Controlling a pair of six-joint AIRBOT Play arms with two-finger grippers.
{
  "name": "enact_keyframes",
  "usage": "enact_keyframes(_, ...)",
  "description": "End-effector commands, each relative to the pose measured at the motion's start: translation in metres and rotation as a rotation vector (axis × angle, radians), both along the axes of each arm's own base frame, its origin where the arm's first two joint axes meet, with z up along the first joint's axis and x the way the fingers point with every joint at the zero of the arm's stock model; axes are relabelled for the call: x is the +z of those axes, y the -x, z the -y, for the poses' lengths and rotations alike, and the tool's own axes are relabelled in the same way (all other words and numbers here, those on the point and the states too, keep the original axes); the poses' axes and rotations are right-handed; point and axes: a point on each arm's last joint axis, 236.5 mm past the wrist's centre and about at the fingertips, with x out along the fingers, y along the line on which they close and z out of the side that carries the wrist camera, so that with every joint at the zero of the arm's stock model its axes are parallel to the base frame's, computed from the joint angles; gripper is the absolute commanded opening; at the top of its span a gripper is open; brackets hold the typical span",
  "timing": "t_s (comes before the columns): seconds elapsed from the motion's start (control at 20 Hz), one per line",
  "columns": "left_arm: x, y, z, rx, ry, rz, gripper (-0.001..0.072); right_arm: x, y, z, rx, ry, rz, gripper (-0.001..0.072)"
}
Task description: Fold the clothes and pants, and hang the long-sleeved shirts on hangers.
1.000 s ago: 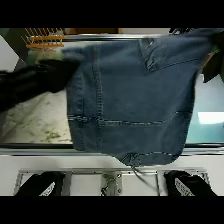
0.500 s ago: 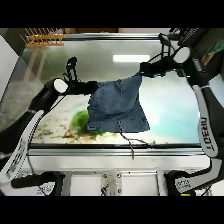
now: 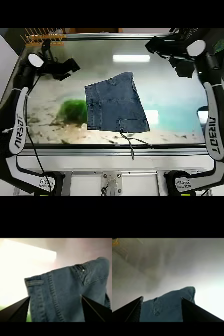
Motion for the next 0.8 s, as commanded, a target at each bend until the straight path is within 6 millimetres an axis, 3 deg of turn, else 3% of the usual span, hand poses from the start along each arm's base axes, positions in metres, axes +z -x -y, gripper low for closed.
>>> enact_keyframes(0.0, -0.034, 0.074, -0.04, -0.002, -0.117, -0.194, 0.0685, 0.012, 0.059, 0.016, 0.064, 0.131, -0.054, 0.0512)
enact_keyframes(0.15, -0.098, 0.159, -0.026, -0.028, -0.116, -0.37, 0.0685, -0.012, 0.118, 0.012, 0.102, 0.142, -0.156, 0.0512)
enact_keyframes(0.3, -0.146, 0.217, 0.003, -0.024, -0.046, -0.454, 0.0685, -0.032, 0.16, 0.009, 0.115, 0.141, -0.202, 0.0512)
enact_keyframes(0.5, -0.172, 0.238, 0.043, 0.032, 0.092, -0.469, 0.0685, -0.042, 0.192, 0.007, 0.122, 0.132, -0.219, 0.0512)
enact_keyframes(0.75, -0.185, 0.236, 0.078, -0.045, 0.088, -0.506, 0.0685, -0.024, 0.203, 0.007, 0.12, 0.13, -0.171, 0.0512)
